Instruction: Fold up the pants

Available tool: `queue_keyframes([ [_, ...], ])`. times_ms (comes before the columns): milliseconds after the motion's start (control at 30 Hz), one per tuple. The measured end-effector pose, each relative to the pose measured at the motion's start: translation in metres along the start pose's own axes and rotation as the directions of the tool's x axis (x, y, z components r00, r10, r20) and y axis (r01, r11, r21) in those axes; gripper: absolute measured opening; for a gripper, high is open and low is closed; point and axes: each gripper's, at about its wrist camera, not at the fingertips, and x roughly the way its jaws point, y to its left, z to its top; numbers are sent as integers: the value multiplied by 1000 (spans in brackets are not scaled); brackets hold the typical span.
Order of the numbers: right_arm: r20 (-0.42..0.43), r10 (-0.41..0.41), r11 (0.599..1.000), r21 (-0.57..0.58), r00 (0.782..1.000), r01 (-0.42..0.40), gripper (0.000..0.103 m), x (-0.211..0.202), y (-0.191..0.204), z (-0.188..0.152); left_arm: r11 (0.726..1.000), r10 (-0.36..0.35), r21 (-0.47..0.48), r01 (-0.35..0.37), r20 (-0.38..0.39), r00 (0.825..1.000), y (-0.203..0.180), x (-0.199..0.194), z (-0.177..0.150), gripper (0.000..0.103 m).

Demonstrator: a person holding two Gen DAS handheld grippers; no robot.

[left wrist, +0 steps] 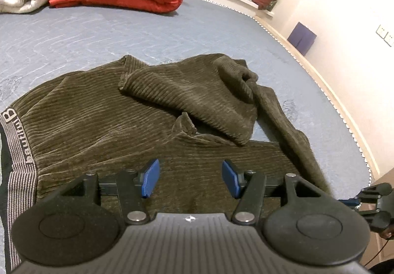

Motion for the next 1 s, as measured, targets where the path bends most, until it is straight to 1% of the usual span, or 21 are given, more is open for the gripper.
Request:
queue_keyframes([
  [33, -18, -21, 1000, -13, 1000, 21, 13, 1, 0, -4, 1000, -1, 3, 1, 1, 1000, -1, 0, 1, 63],
  [67, -12, -47, 999, -12, 999, 47, 14, 0, -2, -3, 1000, 0, 4, 0, 2, 1000, -2, 0, 1, 64],
  [100, 18, -67, 998, 9, 998, 67, 22, -4, -6, 2, 1000, 2, 4, -2, 3, 1000, -3, 1, 1, 66],
  [133, 71, -75, 996, 55, 995, 71, 28, -10, -13, 10, 1000, 5, 4, -5, 2, 1000, -4, 2, 1, 67],
  [167, 119, -77, 993, 102, 990, 66, 47, -16, -19, 19, 1000, 8, 5, -8, -2, 1000, -5, 3, 1, 67],
  [200, 172, -87, 987, 151, 981, 61, 62, -20, -24, 27, 1000, 12, 7, -12, -7, 1000, -7, 5, 0, 67],
  [233, 218, -99, 979, 197, 971, 56, 67, -22, -30, 36, 1000, 16, 9, -16, -11, 1000, -7, 7, -1, 68],
  [267, 249, -103, 972, 229, 963, 45, 70, -20, -32, 46, 1000, 21, 11, -21, -16, 1000, -8, 9, -2, 68],
  [333, 289, -116, 966, 254, 950, 40, 70, -7, -32, 65, 999, 35, 11, -35, -21, 999, -7, 13, -3, 68],
  [433, 265, -183, 964, 236, 947, 121, 70, 32, -19, 98, 998, 63, 7, -63, -36, 997, -3, 20, -6, 68],
  [533, 253, -246, 961, 186, 935, 203, 70, 70, -3, 132, 996, 87, -4, -87, -53, 995, 3, 26, -7, 68],
  [633, 226, -292, 946, 210, 929, 246, 70, 105, -3, 160, 994, 105, -18, -106, -64, 992, 12, 28, -6, 68],
  [667, 214, -300, 943, 211, 929, 256, 69, 115, -3, 162, 994, 109, -24, -110, -66, 992, 15, 27, -5, 68],
  [767, 156, -358, 927, 180, 921, 330, 65, 147, -2, 177, 992, 117, -37, -119, -60, 991, 22, 25, -1, 71],
  [833, 128, -367, 922, 181, 921, 342, 57, 161, -6, 182, 991, 124, -45, -127, -58, 991, 24, 23, 1, 71],
  [867, 110, -368, 921, 181, 923, 345, 50, 169, -9, 185, 990, 126, -50, -129, -60, 990, 27, 23, 2, 71],
  [900, 94, -366, 921, 178, 926, 346, 36, 177, -12, 187, 990, 126, -54, -129, -62, 990, 28, 24, 2, 72],
  [933, 79, -365, 921, 179, 928, 347, 29, 181, -16, 187, 990, 126, -56, -129, -65, 990, 28, 24, 2, 72],
  [967, 72, -360, 921, 189, 930, 342, 16, 184, -21, 187, 990, 126, -56, -129, -67, 990, 29, 24, 3, 72],
  [1000, 74, -346, 921, 215, 935, 323, 8, 184, -28, 187, 990, 126, -55, -130, -68, 990, 28, 24, 2, 72],
])
